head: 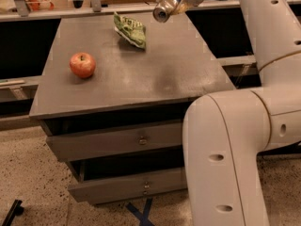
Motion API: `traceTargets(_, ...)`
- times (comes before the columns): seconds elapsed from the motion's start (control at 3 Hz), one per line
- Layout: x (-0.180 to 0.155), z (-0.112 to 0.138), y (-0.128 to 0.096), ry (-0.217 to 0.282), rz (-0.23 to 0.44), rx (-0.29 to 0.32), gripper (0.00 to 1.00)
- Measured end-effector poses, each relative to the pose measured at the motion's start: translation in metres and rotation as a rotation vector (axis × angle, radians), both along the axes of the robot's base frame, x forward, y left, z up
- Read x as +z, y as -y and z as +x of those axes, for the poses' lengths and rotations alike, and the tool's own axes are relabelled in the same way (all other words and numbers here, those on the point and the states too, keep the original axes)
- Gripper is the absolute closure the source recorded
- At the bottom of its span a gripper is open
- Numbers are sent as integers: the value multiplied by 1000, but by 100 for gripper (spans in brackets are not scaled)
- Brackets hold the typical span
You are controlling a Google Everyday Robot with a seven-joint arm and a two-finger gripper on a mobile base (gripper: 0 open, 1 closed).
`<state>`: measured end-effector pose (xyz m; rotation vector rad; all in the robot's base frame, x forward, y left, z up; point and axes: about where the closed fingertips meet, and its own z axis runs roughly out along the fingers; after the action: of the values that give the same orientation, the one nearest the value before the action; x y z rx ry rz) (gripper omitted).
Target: Move redbull can near green jalapeno chip bag
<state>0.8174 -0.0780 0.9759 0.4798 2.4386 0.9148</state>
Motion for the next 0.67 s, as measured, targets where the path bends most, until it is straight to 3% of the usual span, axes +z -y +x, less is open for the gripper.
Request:
traceTargets(0.33,-1,19,9,33,73,-68,100)
traceTargets(0.67,-20,27,15,22,118,-93,100)
